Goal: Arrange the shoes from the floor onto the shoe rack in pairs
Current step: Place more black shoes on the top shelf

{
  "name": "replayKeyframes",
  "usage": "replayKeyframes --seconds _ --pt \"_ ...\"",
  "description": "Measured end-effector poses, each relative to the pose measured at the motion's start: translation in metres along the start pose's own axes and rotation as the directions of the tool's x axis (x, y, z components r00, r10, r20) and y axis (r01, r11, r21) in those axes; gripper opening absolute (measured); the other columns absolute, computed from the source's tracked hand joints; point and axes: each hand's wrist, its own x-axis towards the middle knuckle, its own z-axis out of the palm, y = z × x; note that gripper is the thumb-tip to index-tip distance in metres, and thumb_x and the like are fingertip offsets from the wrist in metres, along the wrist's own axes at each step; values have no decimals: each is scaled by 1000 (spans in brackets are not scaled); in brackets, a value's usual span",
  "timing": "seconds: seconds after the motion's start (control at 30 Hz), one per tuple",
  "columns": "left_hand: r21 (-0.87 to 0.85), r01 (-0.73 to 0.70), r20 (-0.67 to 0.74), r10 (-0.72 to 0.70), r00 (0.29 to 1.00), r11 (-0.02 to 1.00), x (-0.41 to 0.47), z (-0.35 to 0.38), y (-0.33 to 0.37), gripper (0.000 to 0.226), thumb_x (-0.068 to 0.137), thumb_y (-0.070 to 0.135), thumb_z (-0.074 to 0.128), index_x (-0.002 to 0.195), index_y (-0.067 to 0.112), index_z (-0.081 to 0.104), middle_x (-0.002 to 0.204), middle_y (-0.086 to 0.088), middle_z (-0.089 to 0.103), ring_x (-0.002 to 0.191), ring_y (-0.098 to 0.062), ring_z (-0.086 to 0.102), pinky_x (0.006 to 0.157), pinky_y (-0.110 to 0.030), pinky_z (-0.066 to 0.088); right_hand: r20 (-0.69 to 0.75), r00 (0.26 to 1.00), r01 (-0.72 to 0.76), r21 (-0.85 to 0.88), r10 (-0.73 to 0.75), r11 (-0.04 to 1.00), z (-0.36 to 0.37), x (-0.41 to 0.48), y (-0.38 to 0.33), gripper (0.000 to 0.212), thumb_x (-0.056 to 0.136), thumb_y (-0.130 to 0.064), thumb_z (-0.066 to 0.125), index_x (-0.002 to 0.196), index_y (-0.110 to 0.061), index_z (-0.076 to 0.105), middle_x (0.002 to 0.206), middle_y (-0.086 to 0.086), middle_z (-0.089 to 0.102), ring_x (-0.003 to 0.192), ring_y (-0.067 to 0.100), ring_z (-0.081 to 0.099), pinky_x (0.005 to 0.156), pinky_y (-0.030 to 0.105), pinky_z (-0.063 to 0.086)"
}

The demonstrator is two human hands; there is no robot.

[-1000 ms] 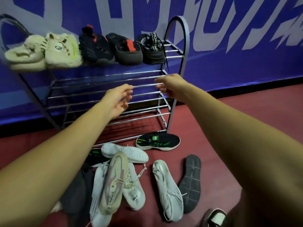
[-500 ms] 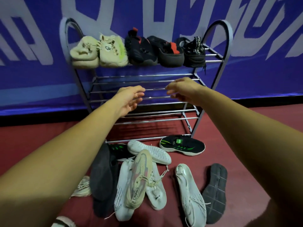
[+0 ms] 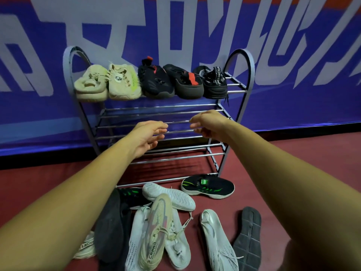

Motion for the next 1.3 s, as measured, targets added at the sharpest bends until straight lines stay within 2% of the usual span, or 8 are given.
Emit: replayKeyframes --seconds 0.2,0.37,0.5,0.73,0.9,1.0,1.13,1.3 --pt "14 17 -13 -16 1000 1000 -1 -3 -11 10 84 23 75 91 21 69 96 0 73 82 -13 65 61 -22 41 23 999 -35 -24 36 999 0 1 6 31 95 -14 61 120 4 60 96 14 65 71 15 57 56 26 35" --pt "43 30 -24 -29 999 999 1 -12 -21 10 84 23 75 92 21 69 96 0 73 79 -12 65 60 -21 42 48 997 -54 -44 56 998 9 7 9 14 94 -14 63 103 -3 63 95 15 65 83 21 55 57 26 37" --pt "59 39 -63 -35 997 998 0 -27 -24 10 83 22 74 89 22 66 95 0 73 78 -11 65 61 -22 42 83 995 -46 -81 52 996 26 12 12 8 93 -12 64 97 -6 64 90 14 61 78 19 57 56 25 36" --pt "178 82 -114 -62 992 981 3 -61 -46 10 84 23 73 89 23 64 97 0 73 73 -9 65 56 -20 41 117 988 -79 -177 101 981 57 30 29 31 91 -16 65 117 2 63 90 16 67 82 23 54 57 28 37" --pt "294 144 -168 -97 981 945 6 -92 -77 7 84 25 72 85 23 65 93 0 72 68 -8 63 53 -19 37 157 977 -100 -275 147 956 92 40 45 25 92 -16 65 112 -2 63 83 11 65 56 15 49 52 24 34" --pt "363 173 -174 -115 978 916 7 -109 -95 8 86 22 70 81 21 64 88 -1 68 67 -10 61 51 -20 35 197 967 -85 -352 162 932 119 44 53 17 93 -18 65 105 -6 63 85 10 65 60 16 49 54 25 35" --pt "447 214 -182 -146 972 868 7 -136 -117 8 85 19 71 87 17 63 73 1 62 56 -7 53 50 -20 35 295 937 -59 -389 185 919 176 48 73 8 88 -16 68 89 -9 64 81 11 63 62 19 51 50 23 35" --pt "537 286 -233 -186 955 794 11 -170 -161 8 85 16 70 92 13 66 71 -2 59 53 -10 46 38 -14 31 442 847 -103 -409 296 907 249 45 116 8 90 -13 64 93 -6 63 84 16 60 74 25 54 55 26 30"
